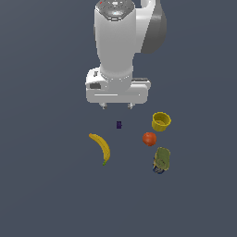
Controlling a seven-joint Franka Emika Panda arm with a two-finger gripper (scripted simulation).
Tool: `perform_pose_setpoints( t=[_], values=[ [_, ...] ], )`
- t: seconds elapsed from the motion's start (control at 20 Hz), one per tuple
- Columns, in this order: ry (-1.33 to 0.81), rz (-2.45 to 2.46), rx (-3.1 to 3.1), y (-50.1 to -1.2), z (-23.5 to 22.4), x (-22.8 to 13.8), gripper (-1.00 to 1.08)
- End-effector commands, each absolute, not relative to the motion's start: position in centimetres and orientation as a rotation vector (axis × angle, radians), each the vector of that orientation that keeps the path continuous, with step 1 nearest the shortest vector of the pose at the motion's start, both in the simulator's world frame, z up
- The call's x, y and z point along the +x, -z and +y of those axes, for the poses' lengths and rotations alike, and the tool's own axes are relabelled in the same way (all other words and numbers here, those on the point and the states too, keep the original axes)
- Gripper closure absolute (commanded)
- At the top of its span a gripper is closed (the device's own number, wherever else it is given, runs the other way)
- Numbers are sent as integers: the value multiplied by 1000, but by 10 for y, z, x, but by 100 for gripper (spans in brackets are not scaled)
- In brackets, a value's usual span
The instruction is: Pick up a designated object from a clutter of objects.
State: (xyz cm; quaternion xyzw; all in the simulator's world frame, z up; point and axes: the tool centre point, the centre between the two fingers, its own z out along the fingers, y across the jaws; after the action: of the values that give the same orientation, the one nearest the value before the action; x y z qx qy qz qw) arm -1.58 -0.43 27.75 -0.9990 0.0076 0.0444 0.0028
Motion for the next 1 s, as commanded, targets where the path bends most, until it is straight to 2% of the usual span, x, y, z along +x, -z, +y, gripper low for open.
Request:
perform_pose_setpoints(
  t=[0.0,0.95],
  values=[
    [-139,24,-3133,-278,-4,-16,-92],
    [-115,-64,-3151,-277,-7,-12,-92]
  ],
)
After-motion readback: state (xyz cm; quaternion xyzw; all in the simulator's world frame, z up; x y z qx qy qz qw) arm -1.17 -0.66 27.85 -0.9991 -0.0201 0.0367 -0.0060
